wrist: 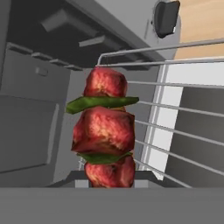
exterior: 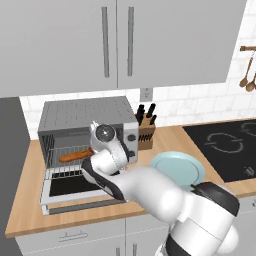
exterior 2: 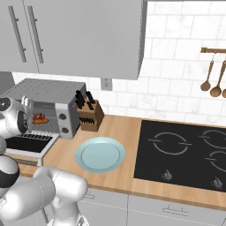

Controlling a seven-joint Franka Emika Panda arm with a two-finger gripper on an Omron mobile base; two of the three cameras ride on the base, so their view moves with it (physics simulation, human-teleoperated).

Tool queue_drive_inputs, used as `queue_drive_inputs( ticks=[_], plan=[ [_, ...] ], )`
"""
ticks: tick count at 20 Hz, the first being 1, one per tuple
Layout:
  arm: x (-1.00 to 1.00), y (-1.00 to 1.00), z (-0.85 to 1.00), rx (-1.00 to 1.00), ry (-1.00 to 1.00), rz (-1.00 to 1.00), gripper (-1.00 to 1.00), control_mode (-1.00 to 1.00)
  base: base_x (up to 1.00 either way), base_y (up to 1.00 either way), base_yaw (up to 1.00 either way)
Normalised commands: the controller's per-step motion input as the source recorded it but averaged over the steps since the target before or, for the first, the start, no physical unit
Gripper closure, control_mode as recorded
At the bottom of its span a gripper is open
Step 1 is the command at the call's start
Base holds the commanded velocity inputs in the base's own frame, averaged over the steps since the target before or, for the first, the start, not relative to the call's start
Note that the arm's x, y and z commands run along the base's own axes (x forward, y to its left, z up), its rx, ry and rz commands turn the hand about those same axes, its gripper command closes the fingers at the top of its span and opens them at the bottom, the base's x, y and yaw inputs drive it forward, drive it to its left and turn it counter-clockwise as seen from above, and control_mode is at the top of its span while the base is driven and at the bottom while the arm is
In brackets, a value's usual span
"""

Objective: Pick up the kebab skewer and baguette bread, and place them inside the toaster oven. Close the toaster oven door and start by setting the timer.

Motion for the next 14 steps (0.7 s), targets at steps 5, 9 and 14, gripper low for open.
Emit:
queue_drive_inputs(
  ticks=[5,9,14],
  plan=[
    [0.00,0.00,0.00,0.02,0.19,-0.01,1.00,-1.00,0.00,0.00,0.00],
    [0.01,0.00,0.00,0.00,0.16,0.00,1.00,-1.00,0.00,0.00,0.00],
    [0.00,0.00,0.00,0.00,0.08,0.00,1.00,-1.00,0.00,0.00,0.00]
  ],
)
